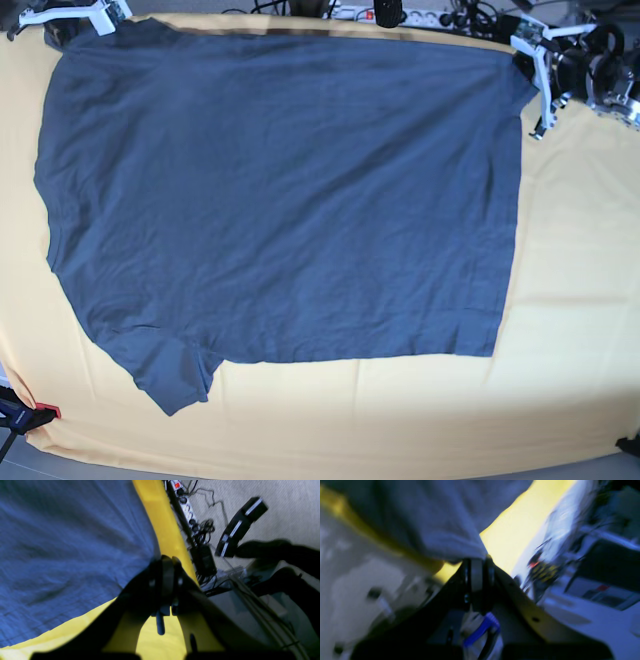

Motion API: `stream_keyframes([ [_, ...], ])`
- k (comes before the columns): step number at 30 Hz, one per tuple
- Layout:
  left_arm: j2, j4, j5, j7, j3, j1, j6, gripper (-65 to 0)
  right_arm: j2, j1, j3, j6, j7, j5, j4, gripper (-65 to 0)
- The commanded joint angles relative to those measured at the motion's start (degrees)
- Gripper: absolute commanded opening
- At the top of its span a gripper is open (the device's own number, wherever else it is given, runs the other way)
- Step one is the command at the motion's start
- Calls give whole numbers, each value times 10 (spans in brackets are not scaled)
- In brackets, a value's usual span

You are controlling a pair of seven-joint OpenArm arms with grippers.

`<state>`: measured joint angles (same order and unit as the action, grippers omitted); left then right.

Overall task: Fold the T-shirt properly
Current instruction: 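Lift the held edge and drag the shirt toward the robot base, then lower the held edge back over the shirt body with both grippers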

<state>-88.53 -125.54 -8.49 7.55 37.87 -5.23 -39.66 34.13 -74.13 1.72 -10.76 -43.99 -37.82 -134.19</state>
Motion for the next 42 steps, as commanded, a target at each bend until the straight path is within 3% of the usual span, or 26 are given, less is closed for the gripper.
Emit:
stream_keyframes([
  [1,-5,-5,-10,3,-4,3,7,-650,3,-9,-3,-15,3,-17,-8,-650],
  [4,-2,-5,-34,11,-4,3,50,-650,4,13,-3,-17,9,-16,-8,-650],
  [6,16,-5,-36,35,-4,3,97,-650,5,47,-3,-9,9,-16,-8,-650],
  [9,43,-5,-57,82,-4,6,180,-650,34,86,-17,3,26,11,-8,-650],
  [12,69,-5,-86,95,-4,22,217,-650,57,118,-45,20,55,51,-8,-650],
  [18,102,0,-92,94,-4,80,219,-650,98,170,-117,65,123,190,-8,-650],
  [23,136,33,-74,88,-4,110,220,-650,105,238,-130,136,174,307,-8,-650],
  [25,151,61,-75,82,-4,116,220,-650,105,270,-130,149,183,335,19,-650],
  [27,164,90,-76,73,-4,120,223,-650,105,299,-130,149,183,353,47,-650],
  [29,178,114,-76,73,-4,120,247,-650,105,323,-130,157,186,368,74,-650],
  [32,195,133,-76,73,-4,120,275,-650,105,354,-130,198,190,409,103,-650],
  [36,209,135,-76,73,-4,120,276,-650,104,384,-127,237,209,440,136,-650],
  [42,210,135,-103,75,-4,144,310,-650,104,437,-98,237,209,440,184,-650],
])
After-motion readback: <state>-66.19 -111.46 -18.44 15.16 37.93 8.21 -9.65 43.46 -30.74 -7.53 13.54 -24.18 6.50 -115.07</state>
